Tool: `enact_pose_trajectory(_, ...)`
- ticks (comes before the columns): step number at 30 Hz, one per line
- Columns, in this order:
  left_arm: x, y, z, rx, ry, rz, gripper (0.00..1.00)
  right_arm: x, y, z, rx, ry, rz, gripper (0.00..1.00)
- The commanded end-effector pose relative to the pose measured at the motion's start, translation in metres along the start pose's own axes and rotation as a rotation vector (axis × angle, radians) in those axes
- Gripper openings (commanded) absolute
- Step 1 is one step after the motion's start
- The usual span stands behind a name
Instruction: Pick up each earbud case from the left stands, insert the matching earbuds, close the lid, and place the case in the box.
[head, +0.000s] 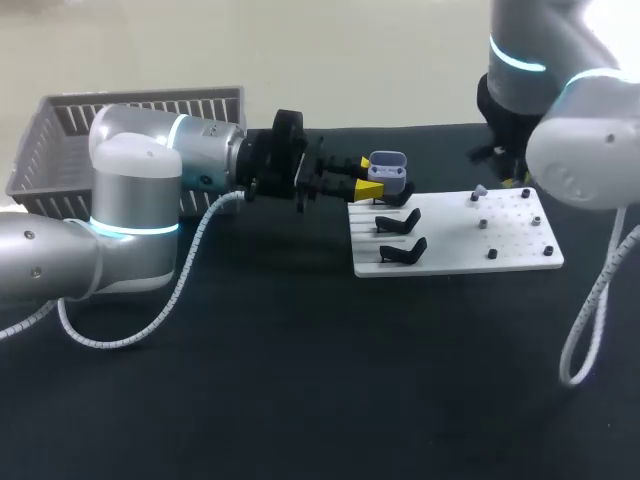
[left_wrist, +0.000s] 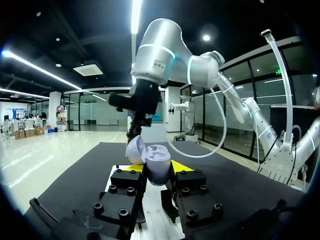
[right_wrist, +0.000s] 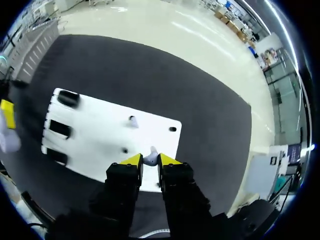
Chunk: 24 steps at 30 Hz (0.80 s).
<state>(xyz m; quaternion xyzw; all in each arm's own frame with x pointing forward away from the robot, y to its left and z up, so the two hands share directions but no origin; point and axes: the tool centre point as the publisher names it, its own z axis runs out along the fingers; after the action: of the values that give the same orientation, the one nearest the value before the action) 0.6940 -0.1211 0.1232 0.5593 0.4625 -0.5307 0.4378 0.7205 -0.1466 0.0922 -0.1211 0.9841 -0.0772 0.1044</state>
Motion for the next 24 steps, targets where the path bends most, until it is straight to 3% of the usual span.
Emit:
enact_pose_trajectory(1, 0.001, 0.000, 0.000, 0.000, -0.002, 0.001, 0.00, 0.026, 0.016, -0.046, -0.041, -0.029, 0.040, 0.00)
enact_pose_trajectory(9, 0.001, 0.000, 0.000, 0.000, -0.002, 0.001, 0.00, 0.031, 0.069, -0.087, -0.118, -0.029, 0.072, 0.00)
enact_pose_trajectory(13, 0.001, 0.000, 0.000, 0.000, -0.002, 0.001, 0.00, 0.030, 0.093, -0.105, -0.134, -0.042, 0.029, 0.00)
enact_pose_trajectory(24, 0.001, 0.000, 0.000, 0.000, -0.002, 0.001, 0.00, 0.030, 0.093, -0.105, -0.134, -0.042, 0.029, 0.00)
